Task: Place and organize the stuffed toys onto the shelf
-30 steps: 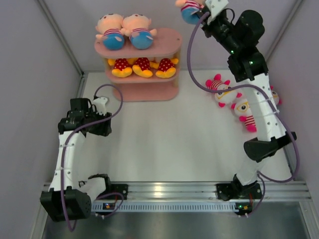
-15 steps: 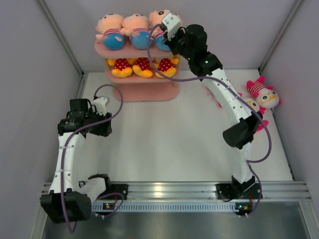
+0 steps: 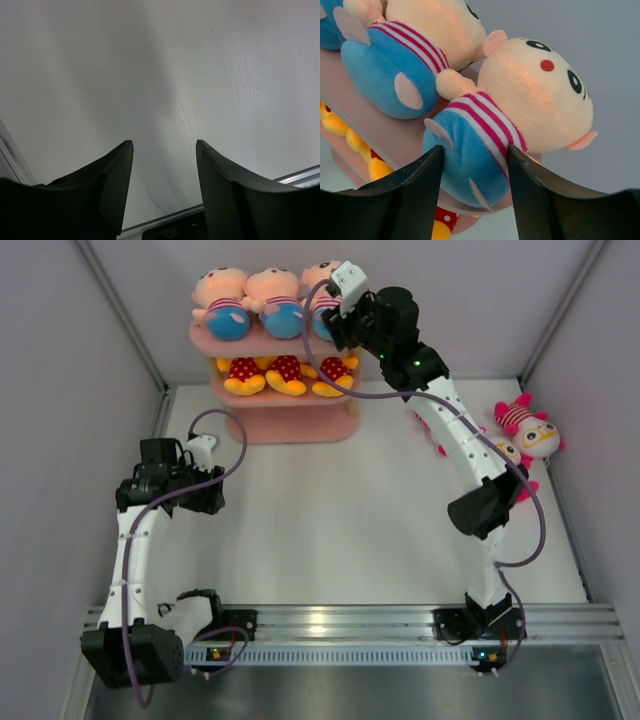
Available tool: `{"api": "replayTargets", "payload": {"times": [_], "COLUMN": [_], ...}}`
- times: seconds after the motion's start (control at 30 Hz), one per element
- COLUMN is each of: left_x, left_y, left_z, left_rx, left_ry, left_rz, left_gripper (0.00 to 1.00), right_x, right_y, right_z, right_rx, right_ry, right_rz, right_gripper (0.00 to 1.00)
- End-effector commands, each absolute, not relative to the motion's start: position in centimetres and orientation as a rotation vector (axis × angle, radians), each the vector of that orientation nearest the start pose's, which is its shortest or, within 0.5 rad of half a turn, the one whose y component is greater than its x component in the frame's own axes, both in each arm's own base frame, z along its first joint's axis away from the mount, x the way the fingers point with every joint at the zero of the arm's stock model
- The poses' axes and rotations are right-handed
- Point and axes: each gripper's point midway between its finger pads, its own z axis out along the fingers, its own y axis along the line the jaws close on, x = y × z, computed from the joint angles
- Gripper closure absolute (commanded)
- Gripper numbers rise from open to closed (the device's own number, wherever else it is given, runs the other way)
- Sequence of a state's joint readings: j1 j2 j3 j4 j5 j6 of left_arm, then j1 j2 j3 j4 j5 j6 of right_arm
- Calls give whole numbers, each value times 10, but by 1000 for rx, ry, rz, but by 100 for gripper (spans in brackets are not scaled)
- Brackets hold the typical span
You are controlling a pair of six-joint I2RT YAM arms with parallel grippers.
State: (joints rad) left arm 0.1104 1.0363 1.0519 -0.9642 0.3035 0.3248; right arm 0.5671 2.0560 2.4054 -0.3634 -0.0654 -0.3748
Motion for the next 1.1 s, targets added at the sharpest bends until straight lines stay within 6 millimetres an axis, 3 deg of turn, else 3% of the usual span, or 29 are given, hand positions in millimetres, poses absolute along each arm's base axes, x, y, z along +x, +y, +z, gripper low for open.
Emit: {"api": "replayTargets", "payload": {"times": [0.0,0.17,0.27,0.47,0.5,0.53,0.6,0.63,0.67,0.73,0.77,0.8,0.83,0.87,0.93,0.97,1.07], "left_x": [249,248,248,247,248,247,247,247,247,247,248,248,248,248,249,249,249], "left_y": [-15,-18,-19,-19,-18,-18,-19,-19,-19,-21,-21,-21,-21,-21,-21,-21,-19], "left_z": [191,191,192,192,193,193,194,193,193,193,192,191,191,190,188,188,187], "left_rx": [407,416,417,416,417,415,420,417,423,430,430,432,431,431,431,431,423], "left_ry": [2373,2366,2365,2362,2360,2362,2357,2357,2357,2355,2358,2362,2365,2366,2375,2375,2382], "left_rz": [-196,-219,-222,-222,-218,-218,-220,-222,-224,-234,-236,-239,-240,-240,-244,-244,-233], "left_gripper": [41,41,41,41,41,41,41,41,41,41,41,41,41,41,41,41,41], "right_x": [485,469,461,442,442,426,433,415,440,443,463,469,476,483,496,501,519], "right_y": [310,300,294,280,269,253,218,191,162,117,76,54,41,15,4,-17,-29], "right_z": [505,533,549,572,579,599,585,602,556,529,478,452,412,369,309,281,218], "right_rx": [-710,-719,-719,-699,-646,-571,-442,-369,-270,-97,-8,70,142,223,302,405,539], "right_ry": [1278,1207,1163,1127,1134,1124,1214,1190,1314,1391,1512,1577,1685,1775,1901,1936,2029], "right_rz": [240,211,192,183,162,181,155,171,190,238,163,116,107,70,114,144,248], "right_gripper": [43,15,8,5,5,4,5,5,5,5,7,7,8,9,9,9,9]}}
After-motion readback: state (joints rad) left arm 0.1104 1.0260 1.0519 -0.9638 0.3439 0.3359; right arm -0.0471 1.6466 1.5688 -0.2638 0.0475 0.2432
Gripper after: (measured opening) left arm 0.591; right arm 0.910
